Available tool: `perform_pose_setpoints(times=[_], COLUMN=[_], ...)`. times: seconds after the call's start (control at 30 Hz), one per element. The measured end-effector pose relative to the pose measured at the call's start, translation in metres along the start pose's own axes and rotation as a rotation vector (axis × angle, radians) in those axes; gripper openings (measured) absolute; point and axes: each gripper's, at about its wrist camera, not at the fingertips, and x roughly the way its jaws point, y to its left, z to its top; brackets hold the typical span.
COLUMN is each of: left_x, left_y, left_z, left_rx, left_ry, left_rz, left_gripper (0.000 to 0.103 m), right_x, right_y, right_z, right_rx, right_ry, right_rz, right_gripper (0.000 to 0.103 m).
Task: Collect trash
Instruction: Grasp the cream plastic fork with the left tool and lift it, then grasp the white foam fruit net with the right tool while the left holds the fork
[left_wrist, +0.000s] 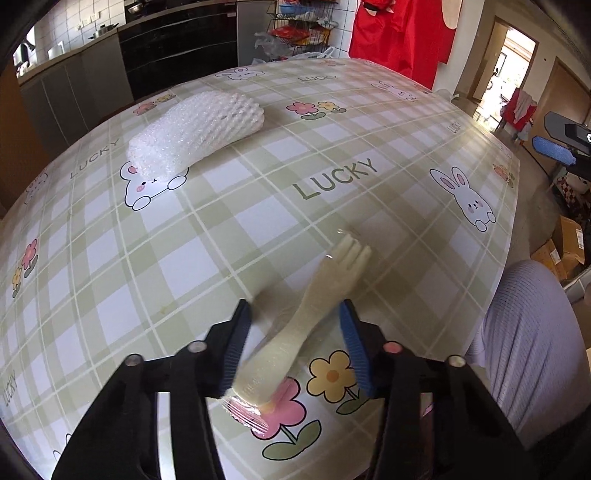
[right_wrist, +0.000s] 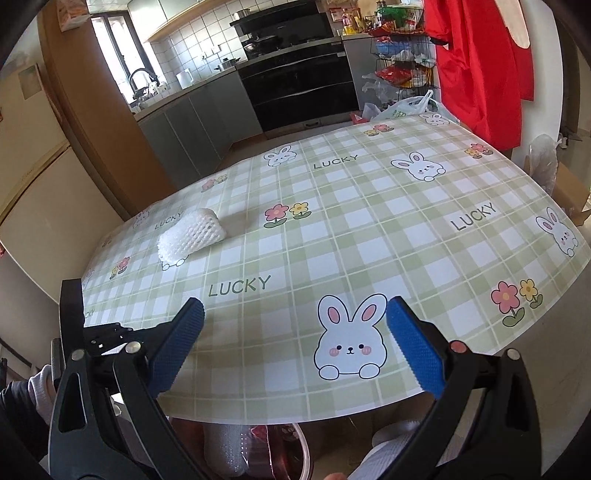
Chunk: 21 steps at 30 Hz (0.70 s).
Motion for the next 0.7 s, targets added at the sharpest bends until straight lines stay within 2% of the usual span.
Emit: perform_pose_setpoints(times=[0.03, 0.1, 0.33, 0.53, 0.6, 0.7], left_x=[-0.001, -0.006, -0.042, -0.087, -0.098, -0.109], left_y=[0.003, 0.014, 0.052, 0.086, 0.094, 0.103], left_z=[0.000, -0.003, -0.026, -0.065, -0.078, -0.090], left_rx=[-0.034, -0.130, -0.357, -0.565, -0.605, -0.652], left_ry=[-0.002, -0.023, -0.153, -0.275, -0.302, -0.321], left_rz=[-0.001, -0.050, -0.049, 0.029, 0.059, 0.083], left_gripper=[0.026, 0.014, 0.013, 0.013, 0.013, 0.013], right_x=[0.001, 0.005, 0.029, 0.078, 0.100, 0.138], right_y=[0.002, 0.005, 0.031, 0.081, 0.105, 0.151], right_z=[0.001, 0.002, 0.020, 0.043, 0.048, 0.049], right_rx=[-0.011, -0.035, -0.119, -0.240, -0.327, -0.550], right_ry=[0.003, 0.010, 0.048, 0.115, 0.140, 0.193], right_rz=[-0.001, 0.001, 0.062, 0.123, 0.134, 0.098], right_gripper=[0.097, 0.097, 0.097, 0.097, 0.097, 0.096])
